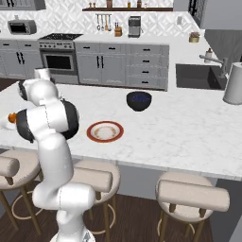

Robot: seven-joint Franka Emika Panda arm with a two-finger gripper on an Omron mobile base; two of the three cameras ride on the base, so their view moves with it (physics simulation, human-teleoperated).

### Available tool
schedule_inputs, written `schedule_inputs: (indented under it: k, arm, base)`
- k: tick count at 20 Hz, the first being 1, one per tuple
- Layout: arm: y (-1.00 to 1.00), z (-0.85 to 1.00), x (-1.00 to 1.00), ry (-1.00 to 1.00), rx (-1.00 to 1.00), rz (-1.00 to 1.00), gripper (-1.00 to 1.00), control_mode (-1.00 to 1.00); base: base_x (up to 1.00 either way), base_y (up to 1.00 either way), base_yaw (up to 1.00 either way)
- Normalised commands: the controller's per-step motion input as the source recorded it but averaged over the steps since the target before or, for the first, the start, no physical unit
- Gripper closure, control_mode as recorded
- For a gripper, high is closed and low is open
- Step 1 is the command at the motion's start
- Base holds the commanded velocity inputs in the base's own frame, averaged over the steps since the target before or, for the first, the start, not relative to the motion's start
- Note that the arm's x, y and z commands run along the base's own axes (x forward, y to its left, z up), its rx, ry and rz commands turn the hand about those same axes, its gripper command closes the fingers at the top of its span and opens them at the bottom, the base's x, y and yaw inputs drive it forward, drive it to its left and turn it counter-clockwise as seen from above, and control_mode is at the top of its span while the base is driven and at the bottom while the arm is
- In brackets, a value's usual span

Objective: Pick the chicken drumstick and carrot from their plates and place them in the bowl. Then put the bowl in the fridge.

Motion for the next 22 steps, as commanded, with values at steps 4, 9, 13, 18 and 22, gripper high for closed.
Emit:
schedule_inputs:
  k: [4,9,13,18,22]
  arm:
    - [-0.11,0.70,-1.00,-0.52,0.00,0.00,-1.00,-1.00]
    - [-0.24,0.13,-1.00,-0.34,0.00,0.00,-1.00,-1.00]
    - [0.07,0.00,-0.25,-0.04,0.00,0.01,-1.00,1.00]
    - [0.00,0.00,0.00,0.00,0.00,0.00,-1.00,1.00]
    - [0.00,0.00,0.00,0.00,0.00,0.00,-1.00,1.00]
  base:
    - [0.00,0.00,0.00]
    - [0.00,0.00,0.00]
    - [-0.34,0.64,0.04]
    - [-0.07,1.00,-0.01]
    - [0.09,0.96,-0.17]
